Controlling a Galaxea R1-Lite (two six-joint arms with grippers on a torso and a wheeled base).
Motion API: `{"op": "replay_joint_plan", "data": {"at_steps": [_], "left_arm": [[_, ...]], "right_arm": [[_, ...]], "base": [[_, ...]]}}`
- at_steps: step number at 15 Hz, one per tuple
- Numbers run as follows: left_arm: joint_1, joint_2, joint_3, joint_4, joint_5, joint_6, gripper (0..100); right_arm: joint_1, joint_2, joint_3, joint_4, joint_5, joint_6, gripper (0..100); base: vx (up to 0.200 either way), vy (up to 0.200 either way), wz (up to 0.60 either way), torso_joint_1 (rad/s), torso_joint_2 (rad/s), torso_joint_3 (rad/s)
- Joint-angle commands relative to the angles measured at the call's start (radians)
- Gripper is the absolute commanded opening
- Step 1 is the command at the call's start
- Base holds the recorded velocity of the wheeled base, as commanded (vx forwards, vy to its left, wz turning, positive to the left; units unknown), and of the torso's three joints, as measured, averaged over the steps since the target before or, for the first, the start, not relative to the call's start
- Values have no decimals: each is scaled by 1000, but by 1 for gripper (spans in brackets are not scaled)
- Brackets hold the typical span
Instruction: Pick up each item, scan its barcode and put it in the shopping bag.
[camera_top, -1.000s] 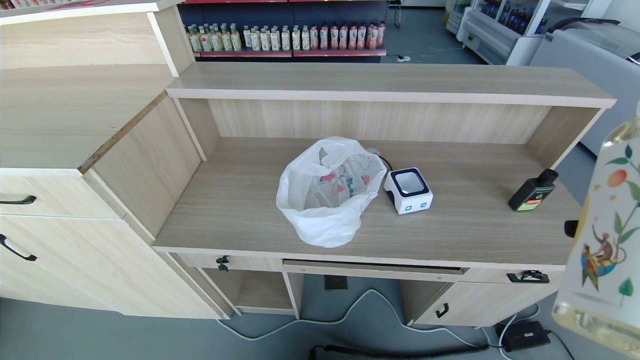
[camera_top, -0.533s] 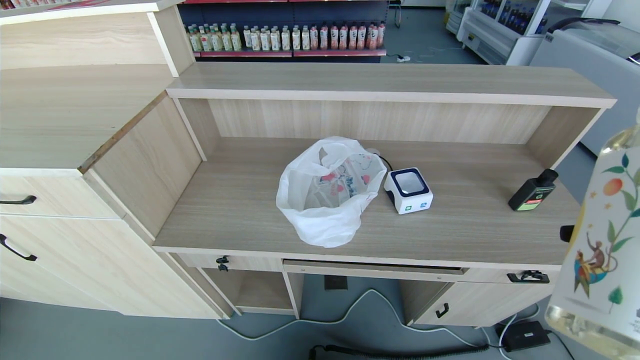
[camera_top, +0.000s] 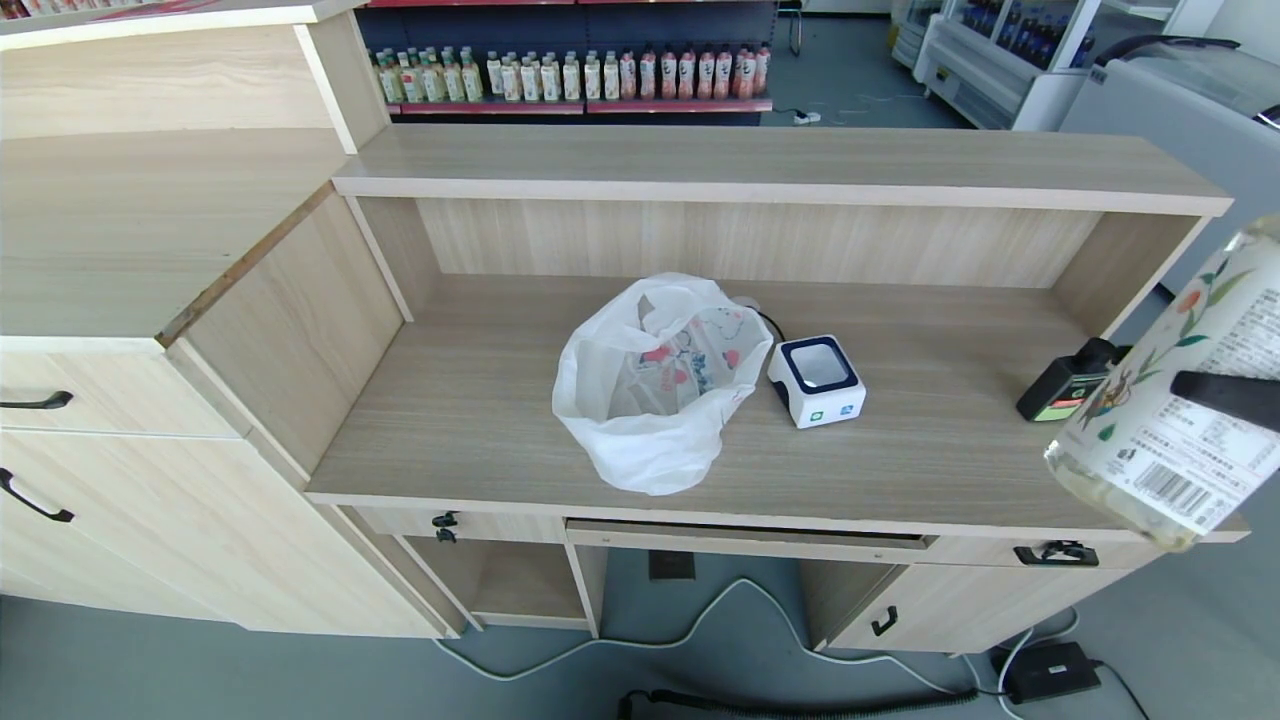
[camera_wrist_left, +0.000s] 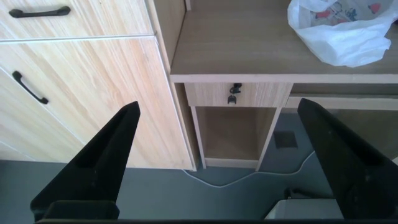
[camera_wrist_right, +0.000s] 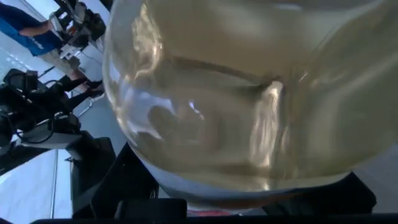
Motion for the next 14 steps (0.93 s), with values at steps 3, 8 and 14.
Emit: {"op": "replay_joint_plan", "data": {"at_steps": [3, 8, 14], "left_arm": [[0, 0, 0, 0, 1, 0, 100], [0, 0, 0, 0, 1, 0, 100], [0, 0, 0, 0, 1, 0, 100]], "right_arm": [[-200, 248, -17, -7, -555, -467, 0], [-204, 355, 82, -271, -822, -751, 0], [-270, 449, 62, -390, -746, -1108, 0]], "base": [[0, 0, 0, 0, 0, 0], [0, 0, 0, 0, 0, 0], [0, 0, 0, 0, 0, 0]]}}
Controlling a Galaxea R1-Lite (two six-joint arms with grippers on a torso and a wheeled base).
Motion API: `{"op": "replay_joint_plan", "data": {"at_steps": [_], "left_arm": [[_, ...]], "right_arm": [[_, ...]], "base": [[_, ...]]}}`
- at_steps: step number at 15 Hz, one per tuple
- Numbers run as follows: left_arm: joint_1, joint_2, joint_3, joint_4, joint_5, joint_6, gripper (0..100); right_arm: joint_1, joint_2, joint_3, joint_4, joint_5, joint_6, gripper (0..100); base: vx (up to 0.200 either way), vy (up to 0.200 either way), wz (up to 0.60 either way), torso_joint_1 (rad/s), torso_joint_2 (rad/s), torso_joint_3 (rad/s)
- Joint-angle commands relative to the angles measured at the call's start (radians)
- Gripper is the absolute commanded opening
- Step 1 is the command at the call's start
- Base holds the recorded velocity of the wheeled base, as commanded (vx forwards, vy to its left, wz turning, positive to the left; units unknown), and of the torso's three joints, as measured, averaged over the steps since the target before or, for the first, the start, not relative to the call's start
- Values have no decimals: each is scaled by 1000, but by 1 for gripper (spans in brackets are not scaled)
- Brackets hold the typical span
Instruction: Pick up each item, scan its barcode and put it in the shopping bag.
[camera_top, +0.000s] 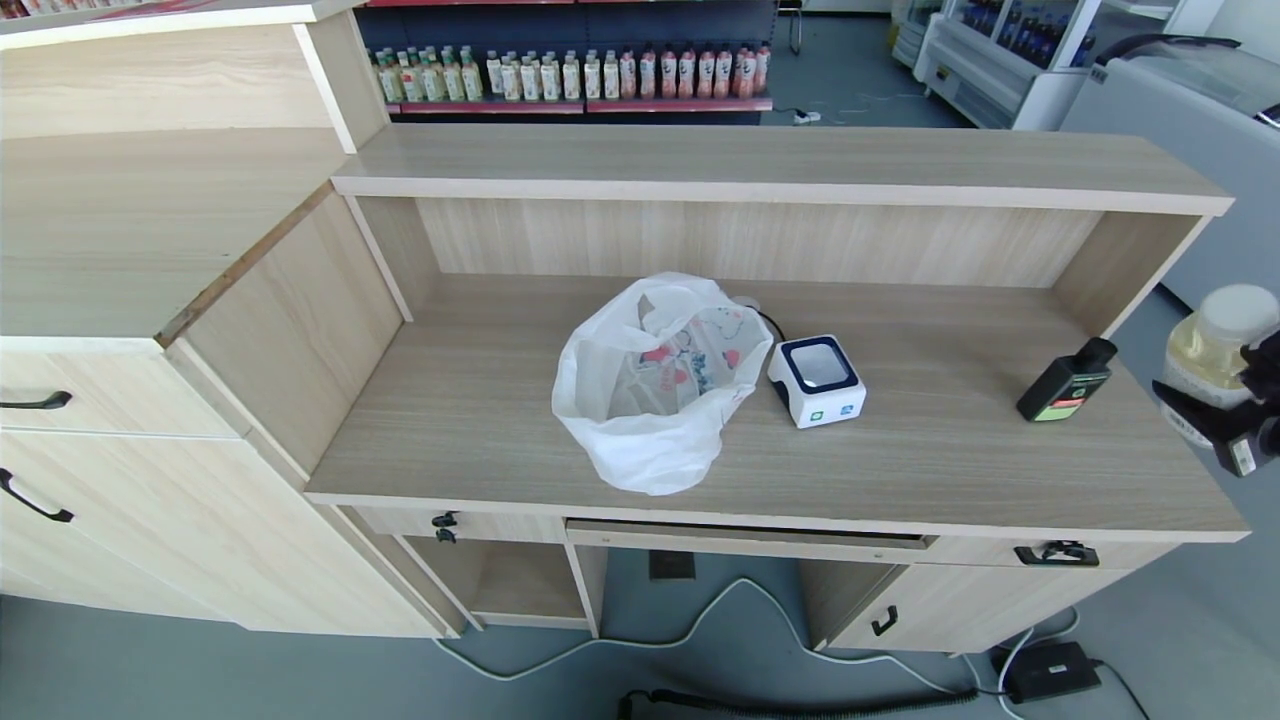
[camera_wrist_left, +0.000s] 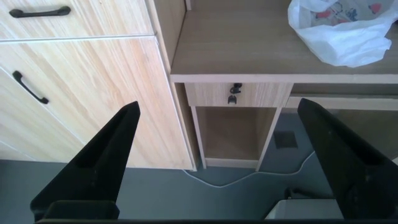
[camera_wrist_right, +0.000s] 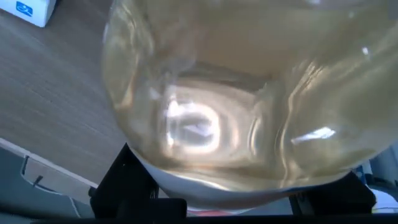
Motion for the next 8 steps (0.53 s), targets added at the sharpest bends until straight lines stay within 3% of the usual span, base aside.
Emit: {"op": "replay_joint_plan", "data": {"at_steps": [1, 4, 8], "left_arm": [[0, 0, 0, -1, 1, 0, 100], [0, 0, 0, -1, 1, 0, 100], [0, 0, 0, -1, 1, 0, 100]], "right_arm": [[-18, 31, -7, -12, 62, -53, 0], [-75, 22, -10, -2, 180, -133, 0], [-72, 60, -85, -48, 174, -177, 0]], "base": [[0, 0, 0, 0, 0, 0], [0, 0, 0, 0, 0, 0], [0, 0, 600, 1, 0, 2]]}}
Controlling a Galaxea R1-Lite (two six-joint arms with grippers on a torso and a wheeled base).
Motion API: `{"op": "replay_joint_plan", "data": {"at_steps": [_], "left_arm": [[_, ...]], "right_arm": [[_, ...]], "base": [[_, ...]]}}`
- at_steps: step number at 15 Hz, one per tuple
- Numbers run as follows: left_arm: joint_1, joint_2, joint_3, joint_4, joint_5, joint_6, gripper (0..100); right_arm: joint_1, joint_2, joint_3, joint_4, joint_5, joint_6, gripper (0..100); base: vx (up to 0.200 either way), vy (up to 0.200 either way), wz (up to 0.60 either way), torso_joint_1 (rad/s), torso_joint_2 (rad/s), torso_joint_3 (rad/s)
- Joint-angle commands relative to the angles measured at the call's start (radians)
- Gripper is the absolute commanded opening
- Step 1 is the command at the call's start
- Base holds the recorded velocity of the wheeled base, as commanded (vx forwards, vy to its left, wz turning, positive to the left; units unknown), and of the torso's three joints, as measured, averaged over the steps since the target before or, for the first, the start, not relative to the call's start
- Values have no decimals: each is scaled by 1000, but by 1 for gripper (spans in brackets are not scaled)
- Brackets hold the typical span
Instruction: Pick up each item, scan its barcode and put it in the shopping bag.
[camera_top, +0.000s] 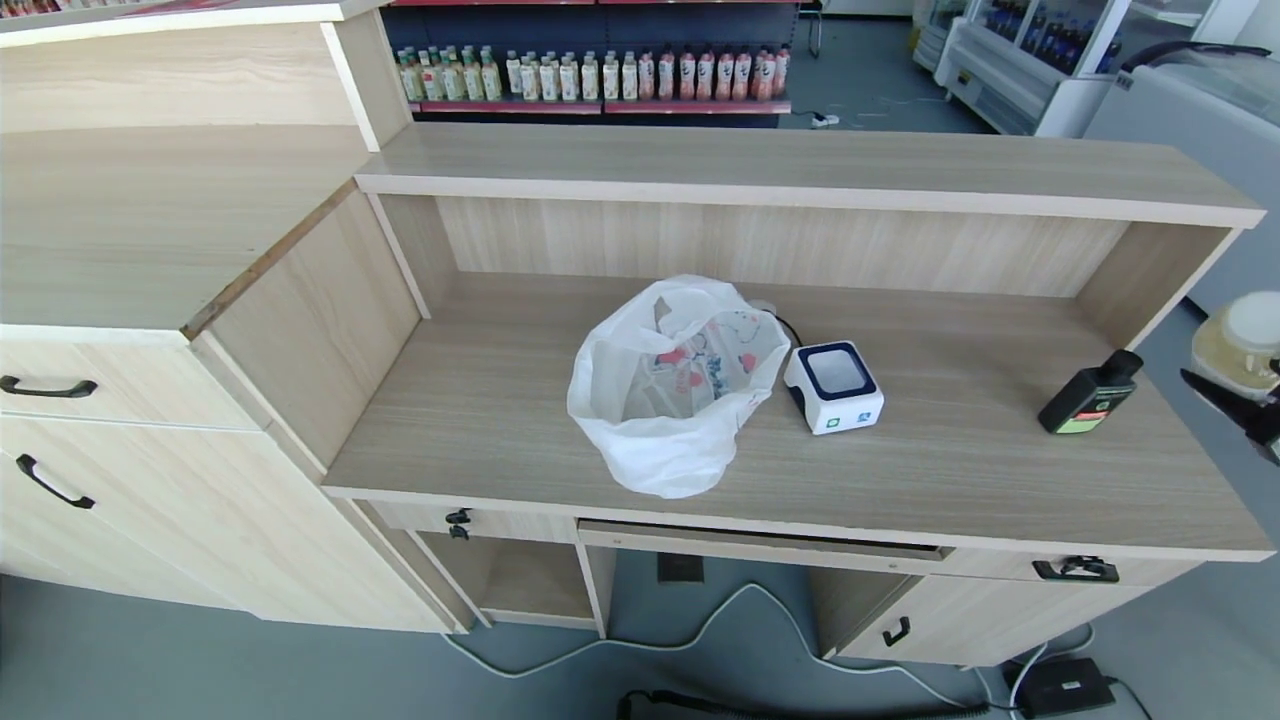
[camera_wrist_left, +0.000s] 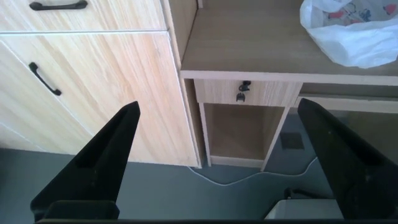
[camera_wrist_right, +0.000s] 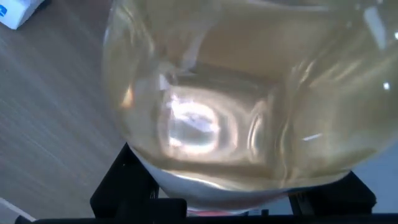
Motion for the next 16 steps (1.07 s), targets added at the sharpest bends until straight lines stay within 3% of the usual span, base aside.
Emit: {"op": "replay_joint_plan", "data": {"at_steps": [1, 4, 12, 16], "left_arm": [[0, 0, 0, 0, 1, 0, 100], [0, 0, 0, 0, 1, 0, 100], [-2, 0, 0, 0, 1, 0, 100], [0, 0, 0, 0, 1, 0, 100]], "right_arm": [[25, 57, -49, -52, 4, -6, 0], [99, 157, -105, -196, 6, 3, 0], [154, 401, -107, -417, 9, -25, 0], [186, 432, -105, -428, 11, -37, 0]], "base": [[0, 0, 600, 2, 2, 7], [0, 0, 600, 5, 2, 1], [0, 0, 0, 0, 0, 0], [0, 0, 0, 0, 0, 0]]}}
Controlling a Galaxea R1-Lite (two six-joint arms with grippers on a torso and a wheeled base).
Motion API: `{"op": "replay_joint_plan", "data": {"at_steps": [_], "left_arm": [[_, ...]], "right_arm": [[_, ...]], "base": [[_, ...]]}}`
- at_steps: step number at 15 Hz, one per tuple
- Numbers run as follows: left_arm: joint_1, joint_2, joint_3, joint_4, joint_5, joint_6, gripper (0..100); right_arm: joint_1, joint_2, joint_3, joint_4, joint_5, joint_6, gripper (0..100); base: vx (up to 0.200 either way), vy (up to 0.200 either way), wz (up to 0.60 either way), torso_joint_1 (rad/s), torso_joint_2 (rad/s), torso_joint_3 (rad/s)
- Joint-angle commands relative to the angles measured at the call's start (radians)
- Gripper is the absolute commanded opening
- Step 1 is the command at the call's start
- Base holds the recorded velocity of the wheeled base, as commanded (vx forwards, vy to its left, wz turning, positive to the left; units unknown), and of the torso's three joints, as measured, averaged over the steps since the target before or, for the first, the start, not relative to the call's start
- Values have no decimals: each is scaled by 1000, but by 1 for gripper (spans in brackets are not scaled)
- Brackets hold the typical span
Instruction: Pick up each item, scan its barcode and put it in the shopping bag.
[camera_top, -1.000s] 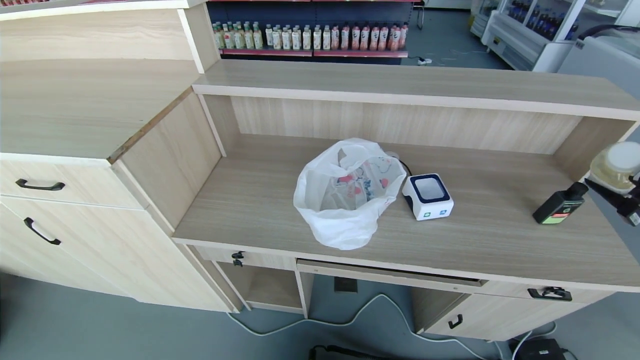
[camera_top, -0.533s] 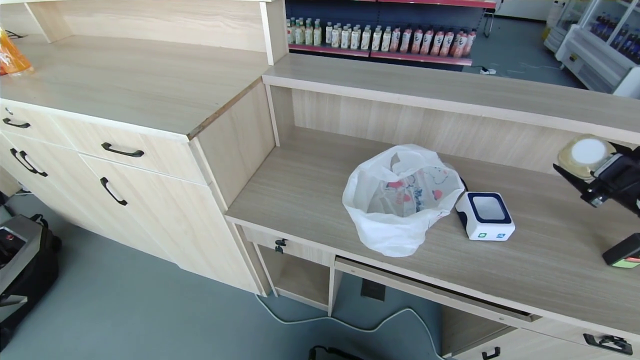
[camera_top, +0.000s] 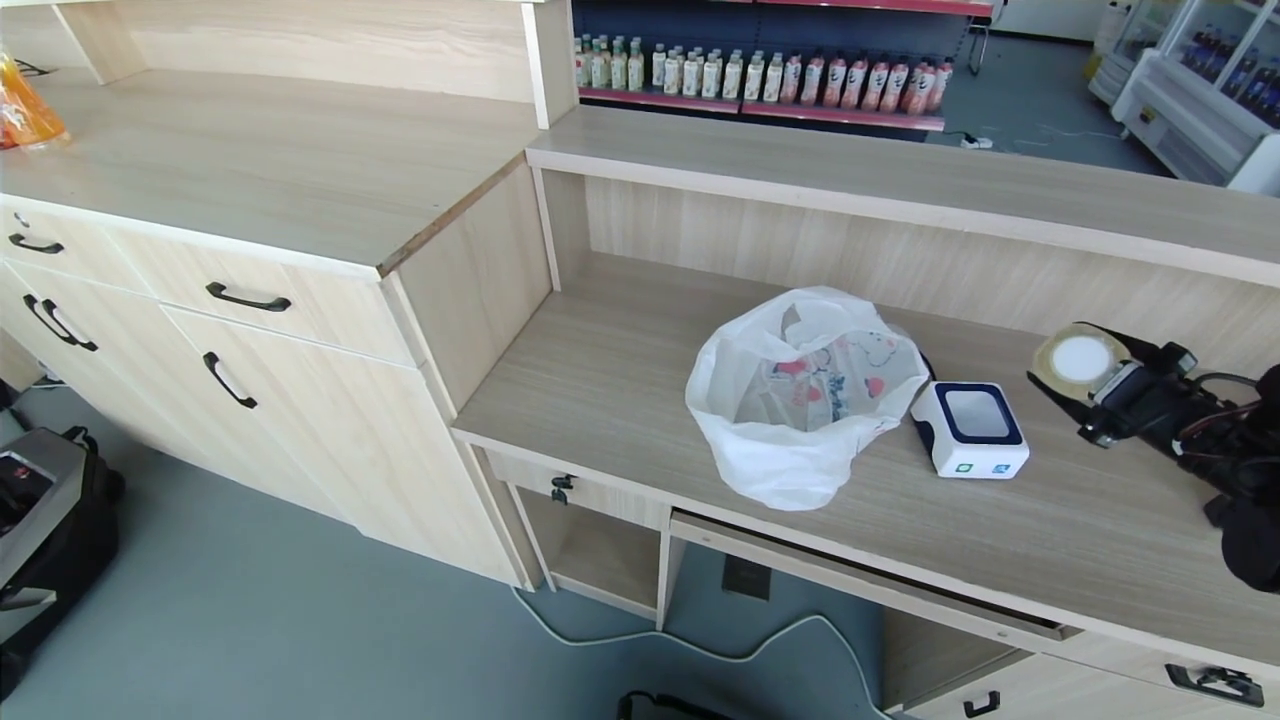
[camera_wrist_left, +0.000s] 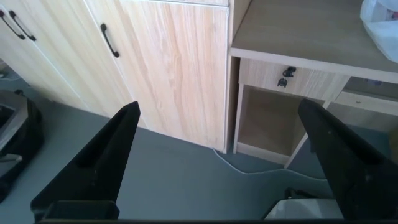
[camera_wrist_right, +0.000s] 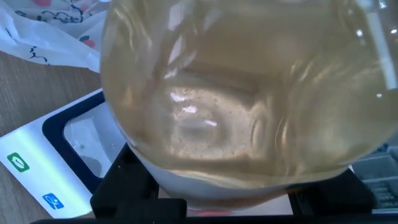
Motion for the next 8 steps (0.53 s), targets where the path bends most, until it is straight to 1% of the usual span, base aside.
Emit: {"op": "replay_joint_plan", "data": {"at_steps": [1, 4, 8], "left_arm": [[0, 0, 0, -1, 1, 0, 100], [0, 0, 0, -1, 1, 0, 100], [0, 0, 0, -1, 1, 0, 100]], "right_arm": [[14, 29, 1, -3, 1, -7, 0], [28, 52, -5, -9, 30, -14, 0], [43, 81, -19, -9, 31, -38, 0]], "base": [[0, 0, 0, 0, 0, 0], [0, 0, 0, 0, 0, 0], [0, 0, 0, 0, 0, 0]]}}
